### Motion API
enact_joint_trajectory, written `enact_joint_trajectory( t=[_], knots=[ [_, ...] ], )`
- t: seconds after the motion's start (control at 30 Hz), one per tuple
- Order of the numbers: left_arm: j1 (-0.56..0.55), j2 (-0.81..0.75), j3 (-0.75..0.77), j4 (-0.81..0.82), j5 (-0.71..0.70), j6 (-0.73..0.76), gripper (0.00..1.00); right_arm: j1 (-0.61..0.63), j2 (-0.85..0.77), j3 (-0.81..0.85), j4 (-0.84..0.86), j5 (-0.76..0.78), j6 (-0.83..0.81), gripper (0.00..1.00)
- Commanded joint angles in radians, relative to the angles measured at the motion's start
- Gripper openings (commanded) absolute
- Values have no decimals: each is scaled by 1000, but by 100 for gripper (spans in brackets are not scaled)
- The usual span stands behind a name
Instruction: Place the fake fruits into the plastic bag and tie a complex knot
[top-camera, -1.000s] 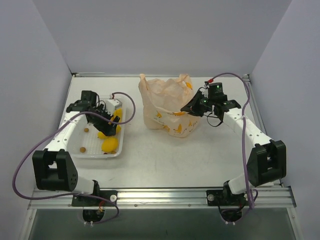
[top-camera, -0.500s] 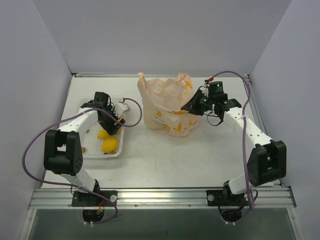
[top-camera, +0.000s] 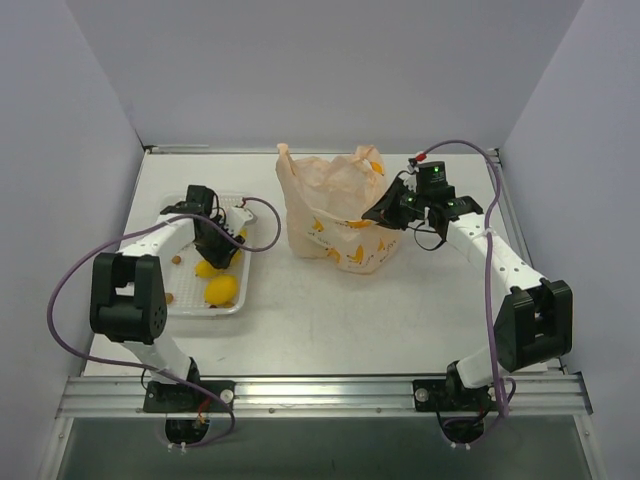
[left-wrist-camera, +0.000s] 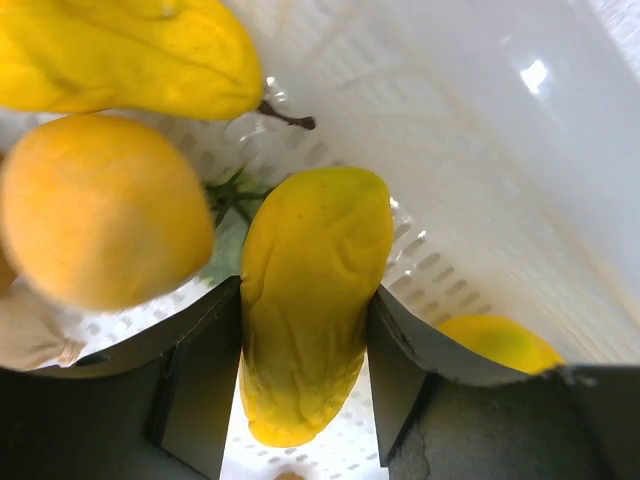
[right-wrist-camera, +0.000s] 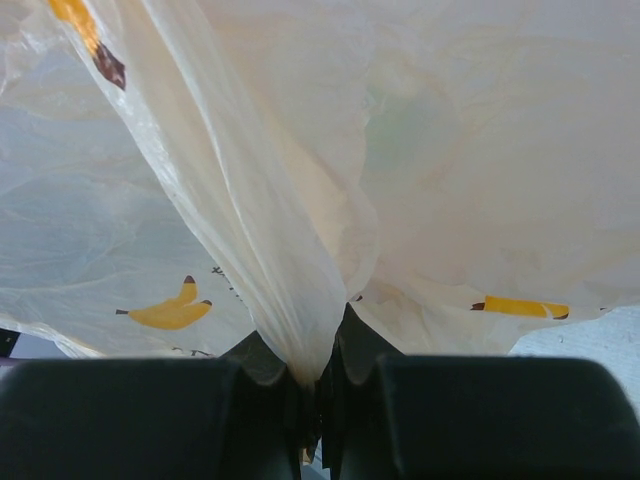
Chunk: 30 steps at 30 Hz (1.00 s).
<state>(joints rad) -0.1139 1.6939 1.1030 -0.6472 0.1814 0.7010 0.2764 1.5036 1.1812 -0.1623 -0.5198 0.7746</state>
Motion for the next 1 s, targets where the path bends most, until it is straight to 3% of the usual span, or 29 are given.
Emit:
enact_joint_trajectory(
  t=[0.0, 0.17, 0.27, 0.3, 0.37, 0.4, 0.5, 0.53, 0.73, 0.8, 0.97],
  knots=[
    [51, -108, 119, -41, 107, -69, 28, 4, 10, 41, -14, 12, -34, 0],
    [108, -217, 363, -74, 297, -182, 22, 6, 17, 57, -23, 23, -77, 0],
    [148, -220, 484, 21, 418, -314, 22, 12, 20, 60, -36, 32, -100, 0],
    [146, -217, 544, 65, 447, -422, 22, 15, 21, 61, -42, 33, -104, 0],
    [142, -218, 569, 266, 528, -539, 25, 21, 21, 64, -45, 37, -126, 0],
    [134, -232, 554, 464, 562, -667, 27, 24, 21, 66, -46, 40, -135, 0],
    [67, -246, 511, 853, 581, -875, 30, 44, 17, 83, -52, 56, -184, 0],
    [19, -234, 527, 894, 587, -897, 31, 59, 12, 90, -52, 63, -199, 0],
    [-191, -120, 681, 905, 579, -897, 33, 96, -5, 104, -51, 109, -261, 0],
    [-256, -99, 666, 900, 586, -885, 35, 99, -11, 106, -48, 112, -259, 0],
    [-299, -117, 511, 874, 610, -864, 39, 96, -20, 103, -48, 124, -271, 0]
  ],
)
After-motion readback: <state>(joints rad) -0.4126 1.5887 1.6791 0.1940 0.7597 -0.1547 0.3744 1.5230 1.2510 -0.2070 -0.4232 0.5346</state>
